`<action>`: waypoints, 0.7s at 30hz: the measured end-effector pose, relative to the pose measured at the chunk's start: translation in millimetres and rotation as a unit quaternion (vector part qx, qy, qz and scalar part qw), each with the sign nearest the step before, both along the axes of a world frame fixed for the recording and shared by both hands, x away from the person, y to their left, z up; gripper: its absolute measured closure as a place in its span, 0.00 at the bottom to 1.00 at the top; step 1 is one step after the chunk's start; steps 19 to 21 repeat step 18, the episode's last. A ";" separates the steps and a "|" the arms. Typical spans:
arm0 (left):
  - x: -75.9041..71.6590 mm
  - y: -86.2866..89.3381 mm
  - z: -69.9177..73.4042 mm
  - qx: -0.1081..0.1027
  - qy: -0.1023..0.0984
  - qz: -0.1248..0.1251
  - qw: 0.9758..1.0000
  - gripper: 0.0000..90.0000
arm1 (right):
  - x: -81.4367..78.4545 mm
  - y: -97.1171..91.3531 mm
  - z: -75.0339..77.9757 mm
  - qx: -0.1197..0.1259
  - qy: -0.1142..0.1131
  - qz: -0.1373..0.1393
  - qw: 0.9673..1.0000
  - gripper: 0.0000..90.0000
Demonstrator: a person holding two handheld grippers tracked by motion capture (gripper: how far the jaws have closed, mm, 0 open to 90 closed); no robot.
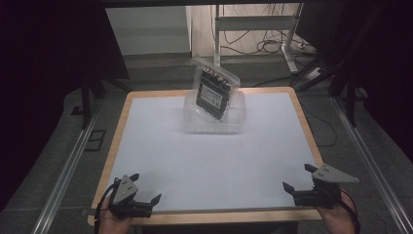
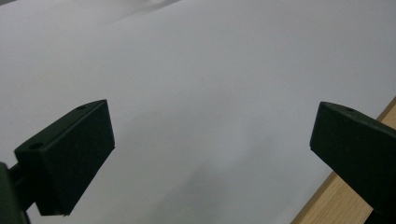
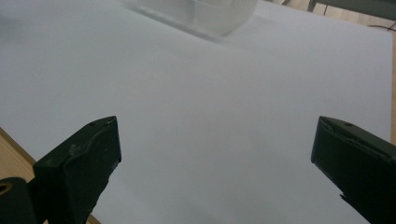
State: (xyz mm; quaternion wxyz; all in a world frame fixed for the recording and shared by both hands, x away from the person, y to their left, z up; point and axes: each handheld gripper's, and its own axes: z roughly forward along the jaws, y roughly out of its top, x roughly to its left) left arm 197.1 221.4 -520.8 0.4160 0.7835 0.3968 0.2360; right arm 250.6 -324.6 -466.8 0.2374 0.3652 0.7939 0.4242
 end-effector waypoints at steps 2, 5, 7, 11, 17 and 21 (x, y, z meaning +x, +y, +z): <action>0.0 -0.4 -0.1 0.000 0.000 0.000 1.000 0.00 | -0.9 -2.2 -4.4 -0.003 0.006 -0.003 1.000 0.02; 0.0 -0.5 -0.2 0.000 0.000 -0.001 1.000 0.00 | -1.5 -3.9 -11.4 -0.007 0.015 -0.003 1.000 0.01; 0.0 -0.5 -0.2 0.001 0.000 -0.001 1.000 0.00 | -1.1 -4.6 -16.3 -0.014 0.023 -0.002 1.000 0.01; 0.0 -0.8 -0.5 0.001 0.001 -0.003 1.000 0.00 | 1.5 -5.6 -25.1 -0.019 0.042 0.003 0.999 0.01; 0.5 -1.1 -0.6 0.003 0.001 -0.004 1.000 0.00 | 2.8 -5.3 -28.5 -0.024 0.054 0.008 0.998 0.01; 0.6 -1.3 -0.5 0.003 0.002 -0.004 1.000 0.00 | 2.9 -5.7 -28.5 -0.023 0.053 0.008 0.998 0.01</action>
